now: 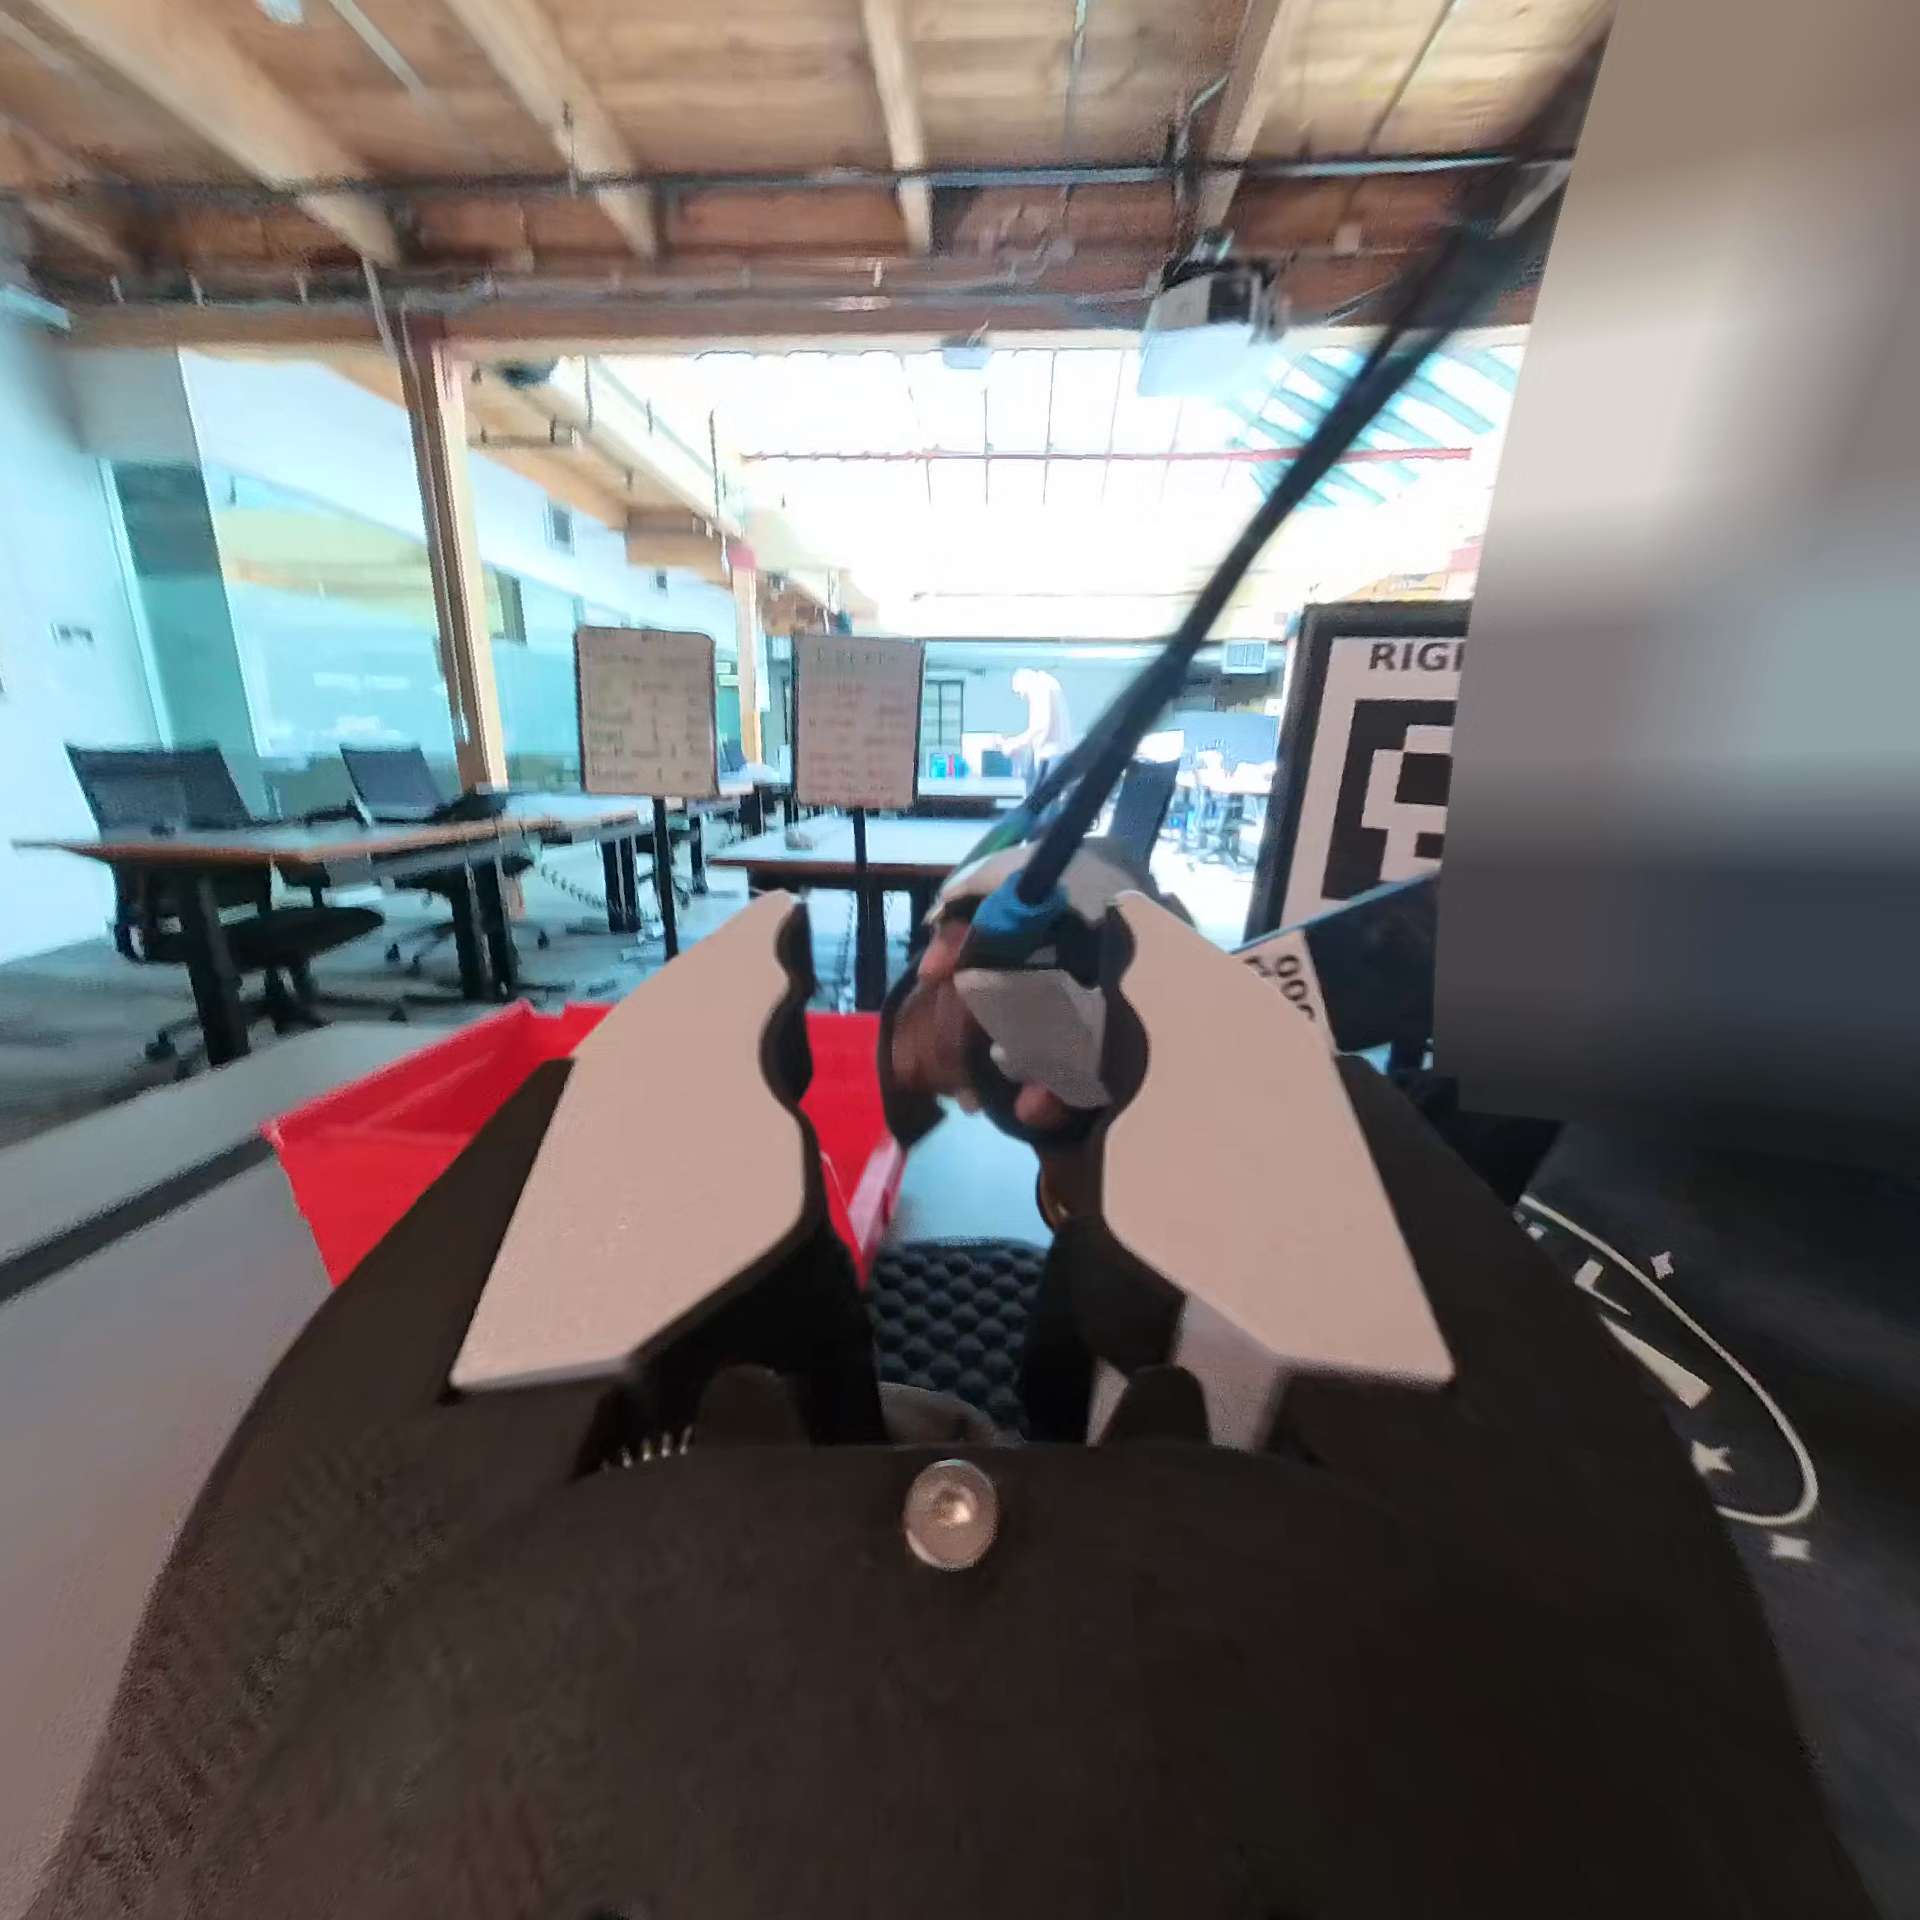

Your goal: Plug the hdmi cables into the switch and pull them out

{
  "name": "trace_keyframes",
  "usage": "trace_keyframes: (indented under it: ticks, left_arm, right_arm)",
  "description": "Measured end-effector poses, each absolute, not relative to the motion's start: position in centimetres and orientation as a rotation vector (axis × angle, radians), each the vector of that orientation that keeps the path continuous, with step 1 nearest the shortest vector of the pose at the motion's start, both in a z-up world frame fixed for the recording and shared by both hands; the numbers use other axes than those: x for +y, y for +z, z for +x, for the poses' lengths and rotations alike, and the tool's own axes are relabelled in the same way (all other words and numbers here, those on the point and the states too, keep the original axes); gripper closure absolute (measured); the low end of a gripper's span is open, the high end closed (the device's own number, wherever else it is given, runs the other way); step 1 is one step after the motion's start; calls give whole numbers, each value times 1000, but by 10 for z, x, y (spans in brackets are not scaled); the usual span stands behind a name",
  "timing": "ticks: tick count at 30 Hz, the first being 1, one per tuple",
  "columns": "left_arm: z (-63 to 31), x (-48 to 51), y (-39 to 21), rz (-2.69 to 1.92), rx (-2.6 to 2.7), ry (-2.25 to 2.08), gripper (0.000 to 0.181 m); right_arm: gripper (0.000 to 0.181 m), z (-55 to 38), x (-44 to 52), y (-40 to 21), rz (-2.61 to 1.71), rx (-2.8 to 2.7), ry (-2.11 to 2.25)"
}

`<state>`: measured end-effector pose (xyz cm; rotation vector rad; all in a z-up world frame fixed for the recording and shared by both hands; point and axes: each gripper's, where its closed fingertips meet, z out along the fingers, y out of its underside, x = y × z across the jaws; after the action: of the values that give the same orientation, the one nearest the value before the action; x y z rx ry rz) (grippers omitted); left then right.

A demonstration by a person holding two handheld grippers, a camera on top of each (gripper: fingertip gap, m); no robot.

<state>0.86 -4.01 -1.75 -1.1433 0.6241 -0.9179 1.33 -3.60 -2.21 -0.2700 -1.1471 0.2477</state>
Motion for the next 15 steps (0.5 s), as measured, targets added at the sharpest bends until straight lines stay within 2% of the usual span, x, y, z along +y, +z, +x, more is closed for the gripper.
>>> trace_keyframes:
  ticks: [1, 6, 15]
  left_arm:
    - [10, -38, -20, -1176, 613, -943, 123]
    - [29, -36, -30, -1240, 643, -942, 120]
    - [19, -13, -27, -1061, 583, -363, 133]
  right_arm:
    - [169, 14, -34, -21, -242, -1137, 133]
    - [170, 23, -33, -13, -193, -1086, -84]
    - [170, 16, -8, -22, -315, -1135, -166]
